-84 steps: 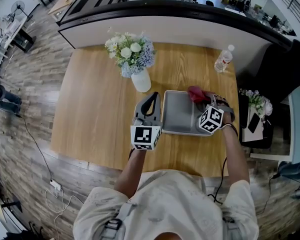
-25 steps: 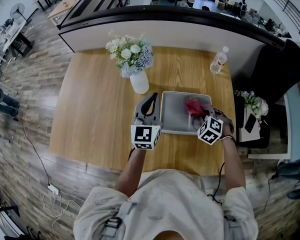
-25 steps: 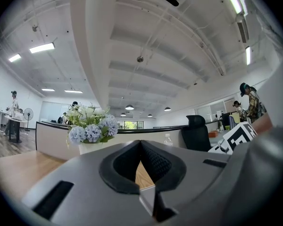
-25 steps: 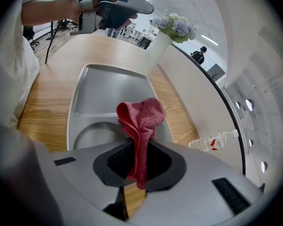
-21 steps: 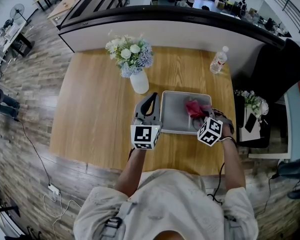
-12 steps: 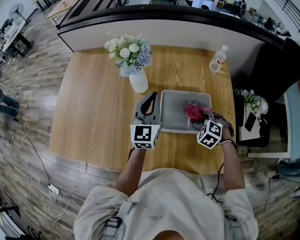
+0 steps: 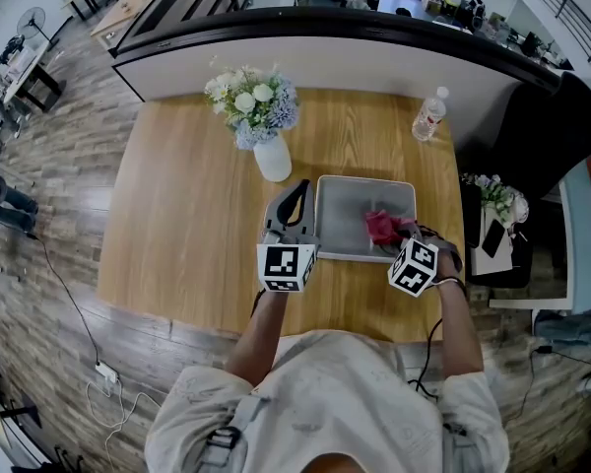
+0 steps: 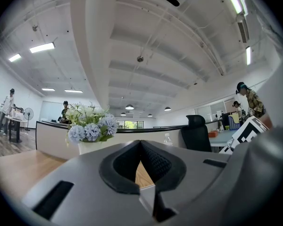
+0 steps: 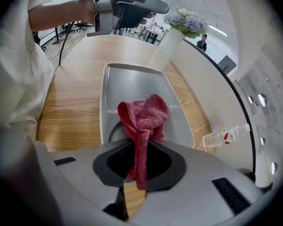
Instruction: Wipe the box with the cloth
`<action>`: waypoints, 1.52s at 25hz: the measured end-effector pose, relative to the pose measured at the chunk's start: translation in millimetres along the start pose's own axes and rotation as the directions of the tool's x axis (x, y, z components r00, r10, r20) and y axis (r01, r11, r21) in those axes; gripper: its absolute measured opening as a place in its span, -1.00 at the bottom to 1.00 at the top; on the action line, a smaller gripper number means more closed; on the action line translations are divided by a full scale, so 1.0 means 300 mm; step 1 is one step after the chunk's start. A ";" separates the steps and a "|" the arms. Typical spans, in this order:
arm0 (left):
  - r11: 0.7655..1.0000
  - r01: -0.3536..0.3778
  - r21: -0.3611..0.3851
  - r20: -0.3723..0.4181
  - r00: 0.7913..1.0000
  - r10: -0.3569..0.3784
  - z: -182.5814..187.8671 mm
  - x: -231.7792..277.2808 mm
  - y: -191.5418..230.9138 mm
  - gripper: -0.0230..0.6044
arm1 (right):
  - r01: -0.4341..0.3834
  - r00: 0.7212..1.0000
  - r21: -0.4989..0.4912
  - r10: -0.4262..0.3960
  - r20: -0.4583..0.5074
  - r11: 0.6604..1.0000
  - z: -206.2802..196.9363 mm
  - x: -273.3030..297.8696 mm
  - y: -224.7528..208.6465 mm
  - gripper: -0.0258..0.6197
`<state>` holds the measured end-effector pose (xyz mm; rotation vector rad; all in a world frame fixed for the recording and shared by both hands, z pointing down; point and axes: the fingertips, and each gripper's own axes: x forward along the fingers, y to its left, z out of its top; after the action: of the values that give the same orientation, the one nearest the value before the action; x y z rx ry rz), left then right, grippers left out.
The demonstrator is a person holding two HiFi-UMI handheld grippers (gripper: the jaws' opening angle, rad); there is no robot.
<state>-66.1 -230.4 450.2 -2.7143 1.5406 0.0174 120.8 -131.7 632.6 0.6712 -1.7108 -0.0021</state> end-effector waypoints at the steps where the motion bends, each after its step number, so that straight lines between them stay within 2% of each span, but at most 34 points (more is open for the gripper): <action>1: 1.000 -0.001 -0.001 -0.001 1.000 0.001 0.000 0.000 0.001 -0.88 | -0.014 1.000 0.000 0.014 -0.005 1.000 -0.002 -0.005 0.007 -0.72; 10: 1.000 0.004 -0.004 -0.003 1.000 -0.004 -0.004 0.001 -0.005 -0.88 | -0.129 0.991 0.011 0.129 -0.025 0.992 -0.016 -0.055 0.090 -0.72; 22: 1.000 0.009 -0.010 -0.010 1.000 -0.009 -0.015 -0.002 -0.008 -0.88 | -0.259 0.964 0.028 0.261 -0.052 0.965 -0.018 -0.121 0.193 -0.72; 31: 1.000 0.011 -0.013 -0.016 1.000 -0.011 -0.029 -0.001 -0.011 -0.88 | -0.264 0.963 0.028 0.266 -0.048 0.964 -0.019 -0.116 0.202 -0.72; 38: 1.000 0.001 -0.015 -0.016 1.000 -0.002 -0.025 -0.004 0.001 -0.88 | -0.235 0.971 -0.021 0.235 -0.035 0.972 0.019 -0.157 0.144 -0.72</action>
<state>-67.0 -229.5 457.8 -2.7337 1.5489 0.0080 101.7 -77.4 604.0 0.4441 -1.7472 0.1523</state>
